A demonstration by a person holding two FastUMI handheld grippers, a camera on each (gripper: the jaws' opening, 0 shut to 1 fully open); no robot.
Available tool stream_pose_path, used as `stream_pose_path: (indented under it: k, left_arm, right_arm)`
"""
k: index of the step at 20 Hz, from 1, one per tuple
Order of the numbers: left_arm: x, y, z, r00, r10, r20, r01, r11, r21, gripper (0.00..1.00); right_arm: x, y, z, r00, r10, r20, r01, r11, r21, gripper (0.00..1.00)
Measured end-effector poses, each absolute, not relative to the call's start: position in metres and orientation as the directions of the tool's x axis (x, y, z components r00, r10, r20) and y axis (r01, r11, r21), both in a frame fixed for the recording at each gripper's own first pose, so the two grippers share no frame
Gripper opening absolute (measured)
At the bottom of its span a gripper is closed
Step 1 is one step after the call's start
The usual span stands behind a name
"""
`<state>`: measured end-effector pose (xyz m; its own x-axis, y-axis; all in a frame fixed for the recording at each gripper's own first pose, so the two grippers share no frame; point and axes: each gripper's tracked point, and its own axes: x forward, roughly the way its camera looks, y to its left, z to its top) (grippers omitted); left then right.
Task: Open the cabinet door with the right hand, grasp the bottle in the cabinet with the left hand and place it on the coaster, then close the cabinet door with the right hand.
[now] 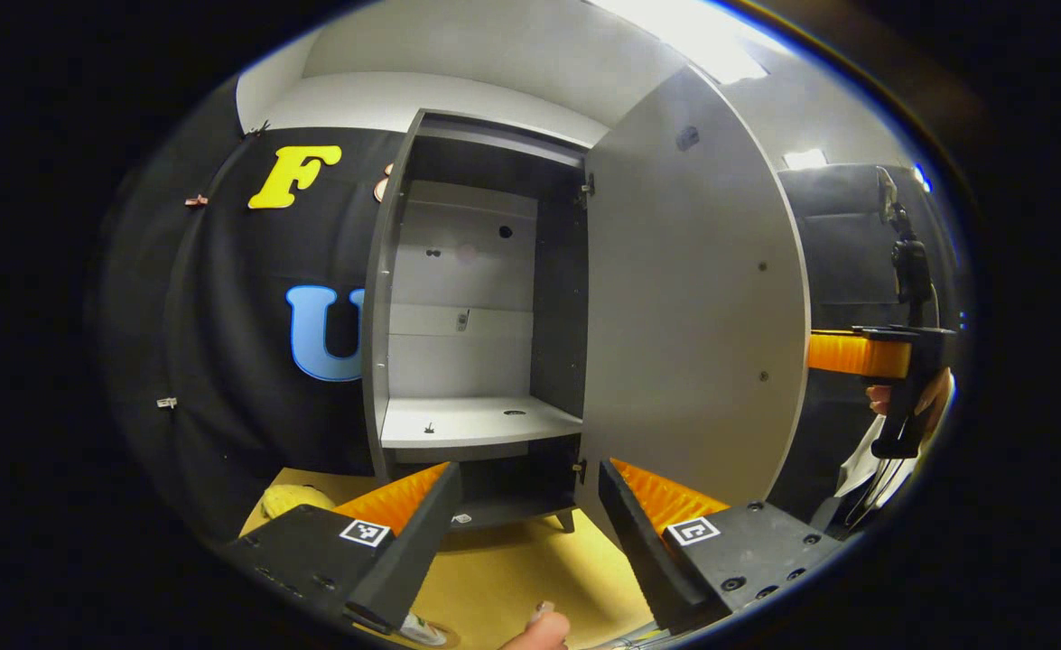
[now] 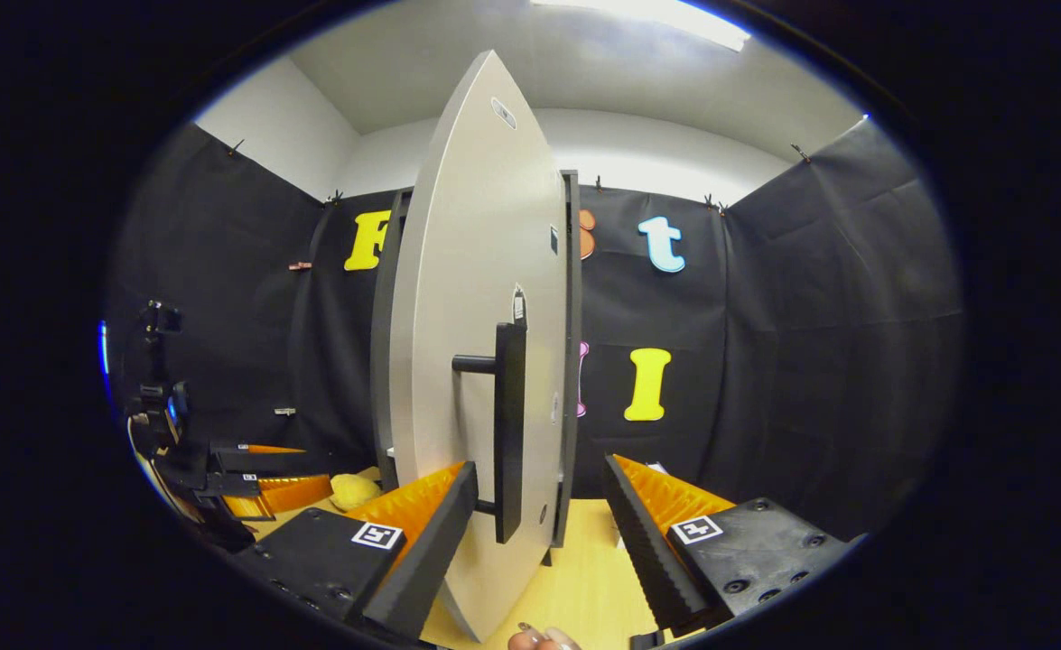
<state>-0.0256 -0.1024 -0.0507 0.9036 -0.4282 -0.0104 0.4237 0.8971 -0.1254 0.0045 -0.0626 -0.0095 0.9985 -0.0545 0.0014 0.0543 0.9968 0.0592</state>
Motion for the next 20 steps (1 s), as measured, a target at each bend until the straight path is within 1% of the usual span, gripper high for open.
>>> stream_pose_path:
  k: [4, 7, 9, 12, 13, 15, 18, 20]
  left_arm:
    - [-0.02, -0.059, -0.054, 0.905, -0.426, -0.01, 0.423, 0.901, -0.091, 0.95]
    - [-0.014, -0.029, -0.057, 0.909, -0.417, -0.013, 0.412, 0.903, -0.117, 0.96]
    - [-0.01, -0.008, -0.06, 0.917, -0.399, -0.024, 0.394, 0.912, -0.118, 0.96]
    - [-0.004, 0.018, -0.059, 0.934, -0.356, -0.02, 0.353, 0.931, -0.093, 0.95]
    - [-0.004, 0.025, -0.058, 0.939, -0.342, -0.017, 0.34, 0.937, -0.083, 0.95]
    - [-0.003, 0.033, -0.058, 0.947, -0.32, -0.014, 0.318, 0.945, -0.077, 0.95]
    - [-0.006, 0.035, -0.064, 0.955, -0.295, -0.022, 0.291, 0.951, -0.104, 0.95]
    - [-0.006, 0.033, -0.066, 0.96, -0.278, -0.027, 0.273, 0.953, -0.128, 0.95]
  right_arm:
    - [0.025, -0.019, -0.01, 0.998, -0.055, 0.007, 0.055, 0.996, 0.069, 0.92]
    - [0.045, 0.01, -0.013, 0.998, -0.056, 0.014, 0.055, 0.995, 0.081, 0.92]
    - [0.06, 0.034, -0.013, 0.999, -0.036, 0.019, 0.034, 0.997, 0.071, 0.92]
    - [0.078, 0.065, -0.026, 1.0, 0.001, -0.023, 0.0, 0.999, 0.041, 0.93]
    - [0.082, 0.071, -0.026, 1.0, 0.006, -0.025, -0.006, 1.0, 0.016, 0.97]
    - [0.087, 0.083, -0.021, 1.0, 0.026, -0.008, -0.026, 0.999, -0.02, 0.97]
    - [0.089, 0.074, -0.016, 1.0, 0.0, 0.017, 0.001, 0.999, -0.041, 0.98]
    - [0.089, 0.068, -0.013, 1.0, -0.006, 0.024, 0.006, 1.0, -0.013, 0.97]
